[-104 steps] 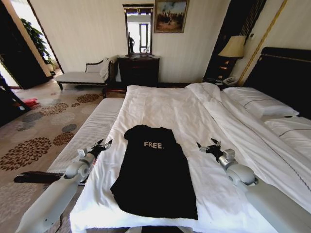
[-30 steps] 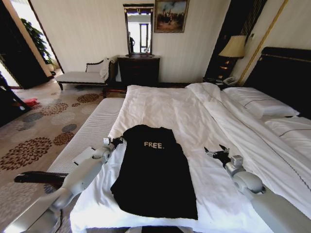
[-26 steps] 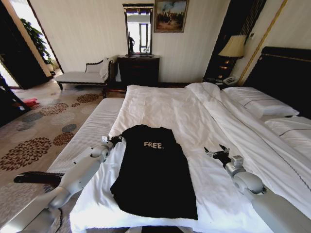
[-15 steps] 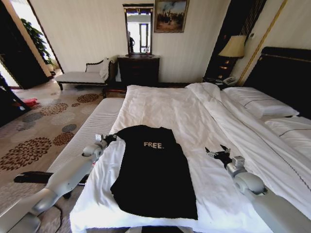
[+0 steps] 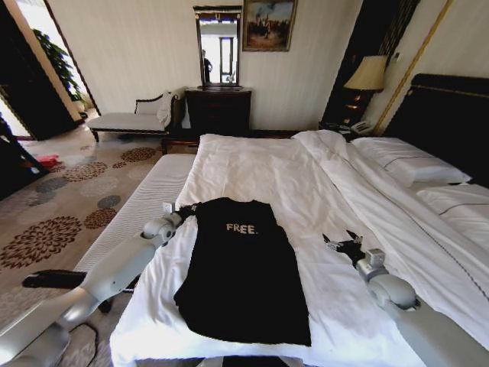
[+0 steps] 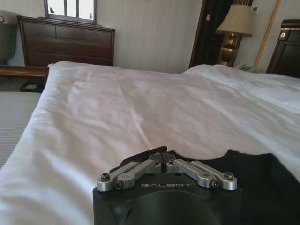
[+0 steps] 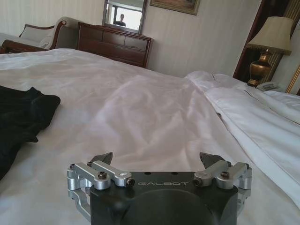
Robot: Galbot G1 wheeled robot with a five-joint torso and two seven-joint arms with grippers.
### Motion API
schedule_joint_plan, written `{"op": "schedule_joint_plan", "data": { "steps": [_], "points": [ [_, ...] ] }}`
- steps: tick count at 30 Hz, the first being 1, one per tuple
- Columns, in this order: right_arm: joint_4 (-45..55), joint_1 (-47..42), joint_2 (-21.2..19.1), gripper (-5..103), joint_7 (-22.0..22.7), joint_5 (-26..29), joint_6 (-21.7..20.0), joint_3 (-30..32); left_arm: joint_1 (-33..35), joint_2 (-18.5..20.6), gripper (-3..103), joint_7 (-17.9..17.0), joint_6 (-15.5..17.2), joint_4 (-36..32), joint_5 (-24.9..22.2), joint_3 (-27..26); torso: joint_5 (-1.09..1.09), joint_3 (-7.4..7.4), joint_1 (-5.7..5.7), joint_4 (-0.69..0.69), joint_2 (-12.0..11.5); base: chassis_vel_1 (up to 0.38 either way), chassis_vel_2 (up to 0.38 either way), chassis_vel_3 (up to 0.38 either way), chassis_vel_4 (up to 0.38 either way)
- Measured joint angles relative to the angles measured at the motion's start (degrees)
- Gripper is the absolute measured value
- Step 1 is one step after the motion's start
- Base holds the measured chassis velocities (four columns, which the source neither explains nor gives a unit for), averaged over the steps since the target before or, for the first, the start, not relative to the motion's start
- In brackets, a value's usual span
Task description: Fold the clothes on the bed.
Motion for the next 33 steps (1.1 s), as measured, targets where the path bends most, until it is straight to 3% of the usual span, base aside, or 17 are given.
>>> {"op": "schedule_joint_plan", "data": {
  "steps": [7,22,25,27,31,33],
  "points": [
    [-0.4,-1.1,0.7,100,-0.7,-0.4,0.9,1.3,-2.6,-0.8,0,-3.4,1.4,-3.3,-2.9,4.1,0.00,0.00,0.00,0.01,0.0,0.000,0.000,0.000,0.000],
    [-0.8,-1.6,1.8,100,-1.2,-1.0,2.1,1.4,-3.7,-5.3,-1,-6.6,2.5,-1.5,1.2,11.1,-0.01,0.00,0.00,-0.01,0.0,0.000,0.000,0.000,0.000],
    [-0.7,-1.2,1.9,100,-1.2,-0.8,2.3,1.4,-3.1,-4.8,12,-7.7,3.6,-2.2,1.8,12.1,-0.01,0.00,0.00,0.01,0.0,0.000,0.000,0.000,0.000],
    [-0.8,-1.1,1.8,100,-1.2,-0.8,2.3,1.4,-2.9,-4.6,12,-7.8,3.6,-2.3,1.9,12.3,-0.02,0.00,0.00,0.02,0.0,0.000,0.000,0.000,0.000],
    [-1.6,-0.2,1.6,100,-1.5,-0.4,2.5,0.8,-1.9,-3.8,34,-8.5,3.9,-3.8,3.4,13.4,-0.02,0.00,0.00,0.03,0.0,0.000,0.000,0.000,0.000],
    [-1.7,-0.1,1.6,100,-1.5,-0.4,2.6,0.7,-1.8,-3.8,34,-8.7,3.9,-4.0,3.6,13.4,-0.02,0.00,0.00,0.02,0.0,0.000,0.000,0.000,0.000]
  ]
}}
